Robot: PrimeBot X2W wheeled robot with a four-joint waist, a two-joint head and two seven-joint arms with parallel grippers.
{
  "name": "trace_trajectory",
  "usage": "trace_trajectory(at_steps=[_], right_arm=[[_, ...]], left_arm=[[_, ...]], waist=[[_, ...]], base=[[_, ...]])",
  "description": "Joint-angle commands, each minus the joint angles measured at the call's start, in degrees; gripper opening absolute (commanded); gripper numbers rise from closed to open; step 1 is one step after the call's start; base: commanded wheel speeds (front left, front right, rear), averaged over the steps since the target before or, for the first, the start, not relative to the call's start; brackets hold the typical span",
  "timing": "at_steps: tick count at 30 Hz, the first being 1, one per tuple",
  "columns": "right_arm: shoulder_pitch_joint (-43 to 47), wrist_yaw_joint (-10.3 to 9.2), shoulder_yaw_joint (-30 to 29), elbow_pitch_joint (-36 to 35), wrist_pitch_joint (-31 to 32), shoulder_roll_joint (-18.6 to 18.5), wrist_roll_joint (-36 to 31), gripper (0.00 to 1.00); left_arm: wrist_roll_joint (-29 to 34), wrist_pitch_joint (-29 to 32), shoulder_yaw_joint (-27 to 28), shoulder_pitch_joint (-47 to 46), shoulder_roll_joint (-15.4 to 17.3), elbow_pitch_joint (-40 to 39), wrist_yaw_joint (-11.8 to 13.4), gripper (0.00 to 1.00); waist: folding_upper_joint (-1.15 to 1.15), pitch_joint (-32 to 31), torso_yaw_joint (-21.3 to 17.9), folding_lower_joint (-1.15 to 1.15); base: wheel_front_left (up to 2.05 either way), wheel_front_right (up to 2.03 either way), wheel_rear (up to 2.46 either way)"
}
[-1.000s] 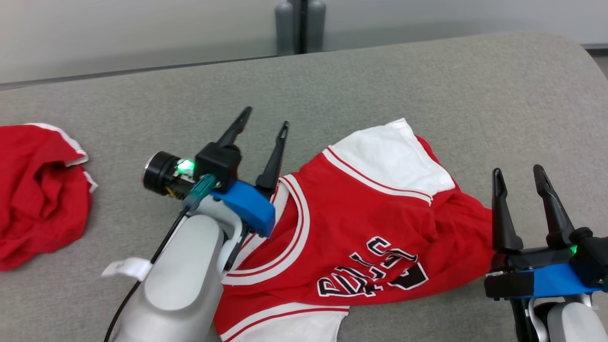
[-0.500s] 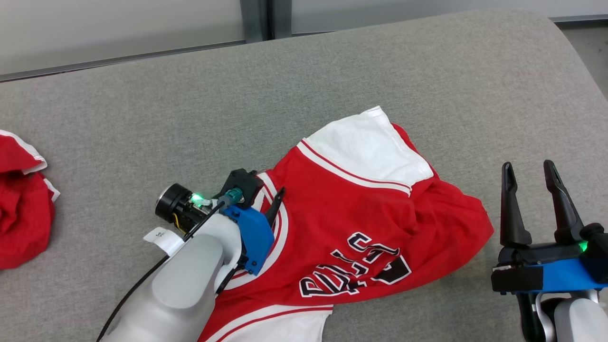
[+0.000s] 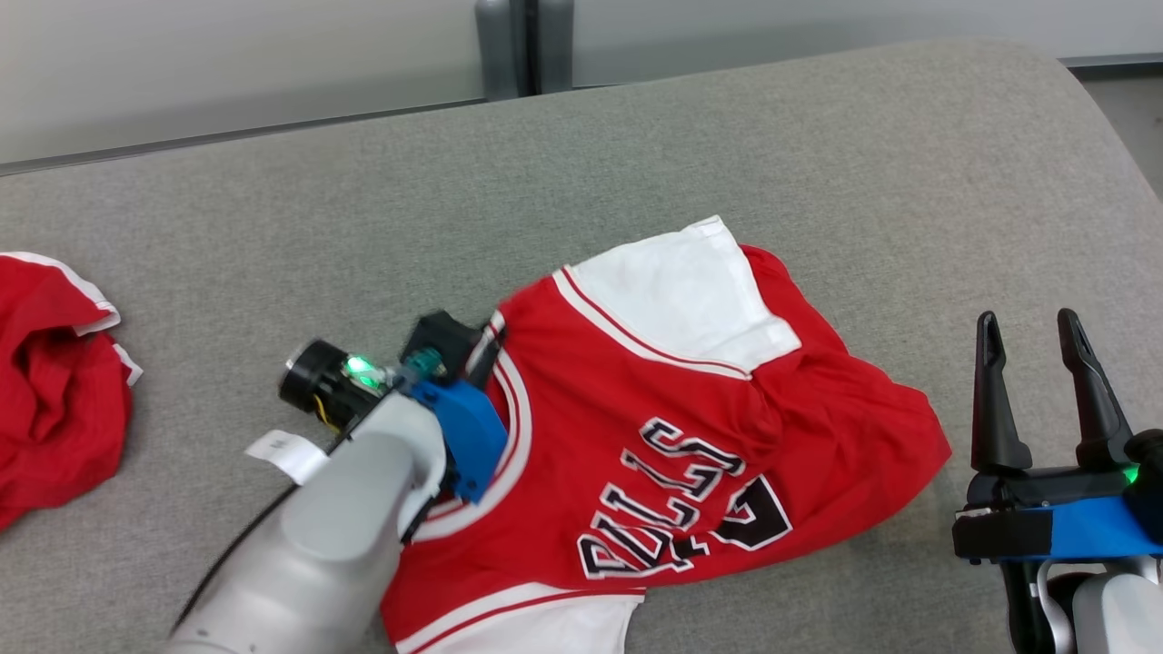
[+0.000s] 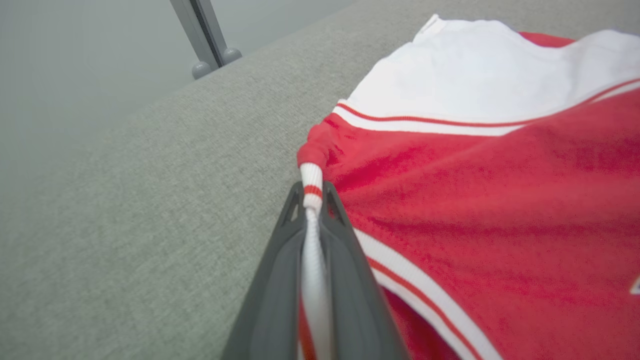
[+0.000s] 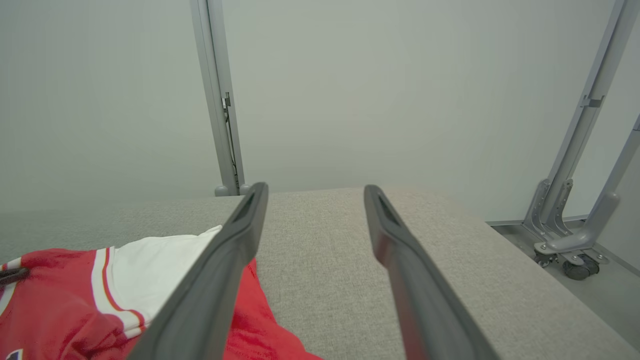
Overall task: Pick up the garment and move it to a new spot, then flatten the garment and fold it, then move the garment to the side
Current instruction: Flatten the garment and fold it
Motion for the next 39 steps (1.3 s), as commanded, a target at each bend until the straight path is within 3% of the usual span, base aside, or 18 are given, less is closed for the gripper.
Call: trace_trajectory(at_steps=[1,7,16,19,20,21,31,39], right_arm=[[0.33,0.01,-0.28,-0.06,-0.21,-0.05,-0.25,1.0],[0.35,0.01,-1.22,0.87,-0.21,-0.05,-0.47,1.0],[-0.32,0.01,-2.8,2.63,-0.21,-0.04,-0.18,1.0],[-0.84,0.01,-2.68,2.91,-0.21,-0.04,0.06,1.0],[-0.98,0.01,-2.68,3.02,-0.21,-0.05,0.11,1.0],[-1.09,0.01,-2.57,3.02,-0.21,-0.04,0.23,1.0],[-0.37,0.01,-2.11,2.99,-0.2,-0.05,0.57,1.0],[0.89,0.01,-1.34,2.8,-0.21,-0.05,0.1,1.0]], left_arm=[[-0.48,-2.14,1.16,-2.4,0.77,0.27,0.8,0.0],[-2.71,-6.63,6.5,-5.99,5.23,0.2,3.38,0.0],[-4.95,-7.24,16.3,-7.28,13.54,-5.38,6.84,0.0],[-4.75,-7.25,18.03,-6.51,14.39,-5.7,7.25,0.0],[-4.36,-7.24,18.36,-6.29,14.48,-5.7,7.4,0.84],[-4.09,-7.25,18.91,-6.21,14.53,-6.17,7.61,1.0],[0.65,-7.25,29.03,5.09,14.0,-22.9,10.68,1.0],[4.47,-7.21,35.27,17.04,10.98,-33.06,10.67,1.0]], waist=[[0.0,-0.17,0.39,0.0],[0.0,-0.46,0.83,0.0],[0.0,1.26,-1.36,0.0],[0.0,2.04,-2.09,0.0],[0.0,2.23,-2.21,0.0],[0.0,2.37,-2.28,0.0],[0.0,0.51,-0.01,0.0],[0.0,-1.9,2.92,0.0]], base=[[0.0,0.0,0.0],[0.0,0.0,0.0],[0.0,0.0,0.0],[0.0,0.0,0.0],[0.0,0.0,0.0],[0.0,0.0,0.0],[0.0,0.0,0.0],[0.0,0.0,0.0]])
